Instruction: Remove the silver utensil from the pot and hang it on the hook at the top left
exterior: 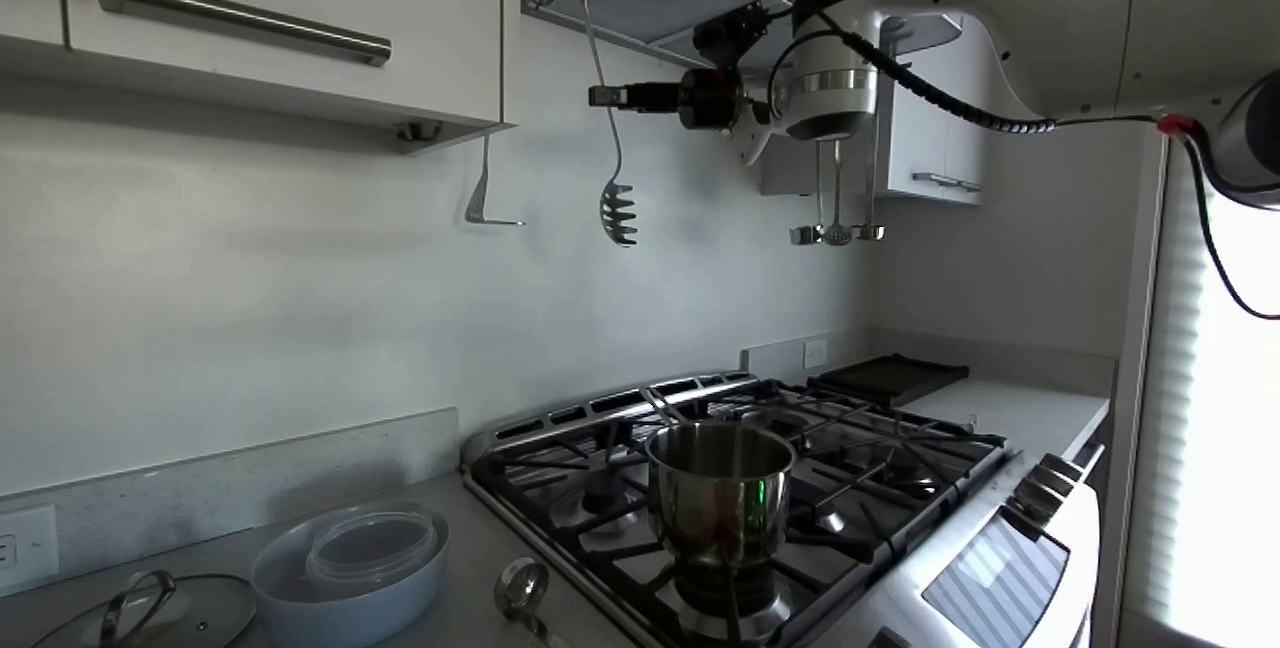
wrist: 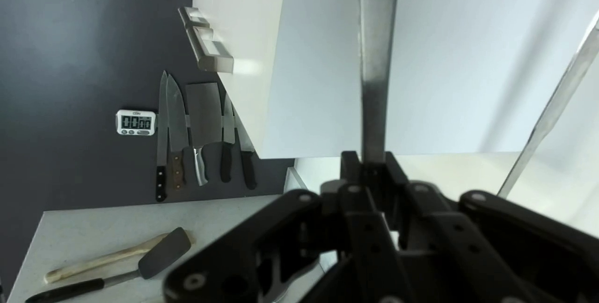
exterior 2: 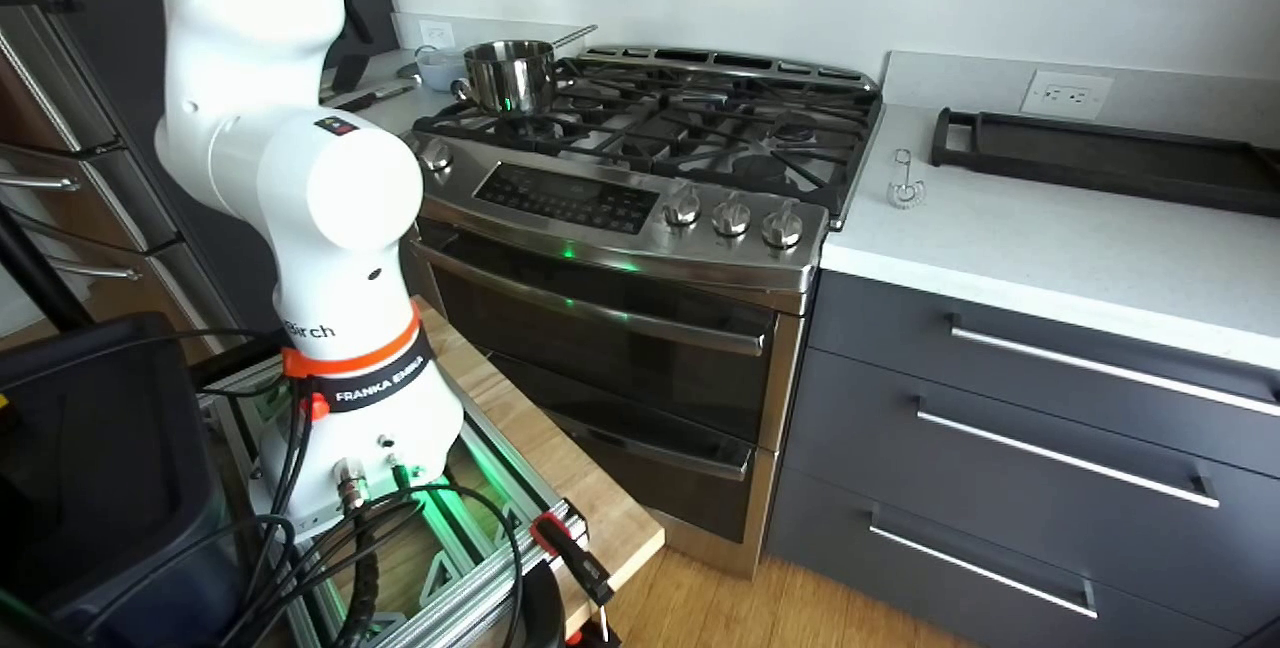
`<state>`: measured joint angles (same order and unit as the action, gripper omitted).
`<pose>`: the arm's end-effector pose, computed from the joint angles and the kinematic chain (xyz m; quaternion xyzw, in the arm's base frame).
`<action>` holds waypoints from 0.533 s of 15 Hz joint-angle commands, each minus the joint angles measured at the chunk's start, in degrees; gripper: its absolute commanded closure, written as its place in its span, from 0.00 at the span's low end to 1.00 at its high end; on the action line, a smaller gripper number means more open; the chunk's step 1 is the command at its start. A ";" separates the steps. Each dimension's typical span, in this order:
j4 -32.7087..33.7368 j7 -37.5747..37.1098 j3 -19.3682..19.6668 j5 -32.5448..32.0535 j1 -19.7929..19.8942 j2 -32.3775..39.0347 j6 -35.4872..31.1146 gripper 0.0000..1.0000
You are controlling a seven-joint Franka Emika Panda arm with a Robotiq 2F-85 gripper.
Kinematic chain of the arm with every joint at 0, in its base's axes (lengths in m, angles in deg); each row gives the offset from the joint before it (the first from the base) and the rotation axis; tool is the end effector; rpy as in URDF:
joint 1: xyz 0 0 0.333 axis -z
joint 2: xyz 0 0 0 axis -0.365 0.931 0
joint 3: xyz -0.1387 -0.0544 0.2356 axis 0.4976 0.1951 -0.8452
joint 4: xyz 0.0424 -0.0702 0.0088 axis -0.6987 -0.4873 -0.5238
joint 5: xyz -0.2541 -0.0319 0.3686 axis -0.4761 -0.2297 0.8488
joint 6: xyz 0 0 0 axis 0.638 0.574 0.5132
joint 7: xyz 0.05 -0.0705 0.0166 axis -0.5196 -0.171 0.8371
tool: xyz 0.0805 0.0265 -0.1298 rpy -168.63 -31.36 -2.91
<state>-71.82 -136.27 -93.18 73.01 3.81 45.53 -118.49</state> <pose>0.5937 0.4407 0.6891 -0.5664 0.4693 0.4183 0.5329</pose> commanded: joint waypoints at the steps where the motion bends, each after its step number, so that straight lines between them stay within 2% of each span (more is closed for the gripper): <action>1: 1.32 -2.54 0.09 -2.05 -0.22 0.25 -0.04 0.97; 8: 1.68 -2.66 0.38 -2.46 0.73 -0.10 1.64 0.97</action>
<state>-70.93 -136.96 -93.09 71.89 4.08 45.53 -118.36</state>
